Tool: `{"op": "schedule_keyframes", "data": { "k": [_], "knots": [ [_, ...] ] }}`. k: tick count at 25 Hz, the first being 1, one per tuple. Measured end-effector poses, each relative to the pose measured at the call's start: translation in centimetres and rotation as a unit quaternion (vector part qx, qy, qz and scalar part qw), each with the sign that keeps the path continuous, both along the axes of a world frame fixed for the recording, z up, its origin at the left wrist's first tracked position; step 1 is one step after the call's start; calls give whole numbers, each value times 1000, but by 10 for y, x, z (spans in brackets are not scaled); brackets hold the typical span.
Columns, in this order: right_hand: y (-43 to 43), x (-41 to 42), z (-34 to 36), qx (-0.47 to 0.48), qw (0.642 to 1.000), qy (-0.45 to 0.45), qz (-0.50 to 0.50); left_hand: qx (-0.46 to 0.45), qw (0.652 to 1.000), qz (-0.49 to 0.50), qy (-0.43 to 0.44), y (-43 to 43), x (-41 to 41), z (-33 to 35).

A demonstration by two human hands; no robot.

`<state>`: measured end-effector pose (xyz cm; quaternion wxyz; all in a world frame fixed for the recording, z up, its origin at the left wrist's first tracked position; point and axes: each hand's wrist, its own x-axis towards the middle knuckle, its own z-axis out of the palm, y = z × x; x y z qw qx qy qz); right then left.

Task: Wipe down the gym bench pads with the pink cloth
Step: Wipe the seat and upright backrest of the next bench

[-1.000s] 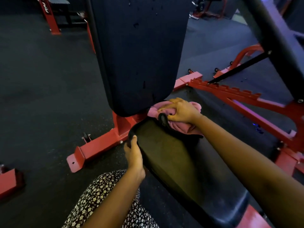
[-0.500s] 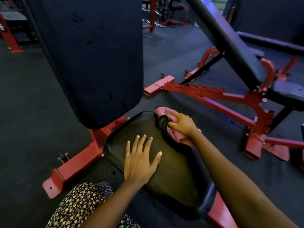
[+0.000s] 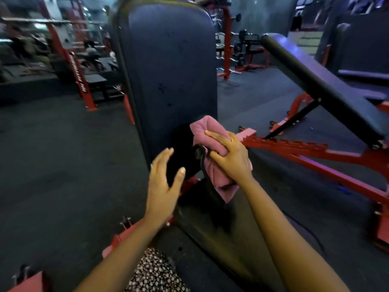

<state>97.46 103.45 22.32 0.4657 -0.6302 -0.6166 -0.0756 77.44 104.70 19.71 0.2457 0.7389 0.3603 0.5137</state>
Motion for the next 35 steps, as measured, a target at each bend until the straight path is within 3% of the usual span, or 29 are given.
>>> {"op": "schedule_keyframes", "data": {
  "k": [5, 9, 12, 15, 18, 23, 29, 35],
  "knots": [
    [51, -51, 70, 180, 979, 92, 27, 104, 986, 79, -106, 66, -42, 106],
    [89, -90, 136, 290, 951, 106, 14, -4, 975, 29, -220, 106, -26, 149],
    [118, -119, 169, 253, 967, 26, -17, -53, 970, -51, -231, 136, -15, 158],
    [132, -117, 172, 274, 960, -16, -57, -35, 965, -94, -243, 146, -2, 156],
    [141, -82, 185, 270, 960, 25, -69, -20, 966, -28, -258, 123, 7, 167],
    [166, -1, 191, 221, 953, 178, -104, -33, 972, -29, -232, 119, 9, 166],
    [158, -17, 175, 228, 954, 170, -97, -44, 978, -17, -205, 120, 7, 169],
    [114, -112, 89, 198, 972, 109, -63, -62, 980, -51, -184, 121, -16, 156]
  ]
}}
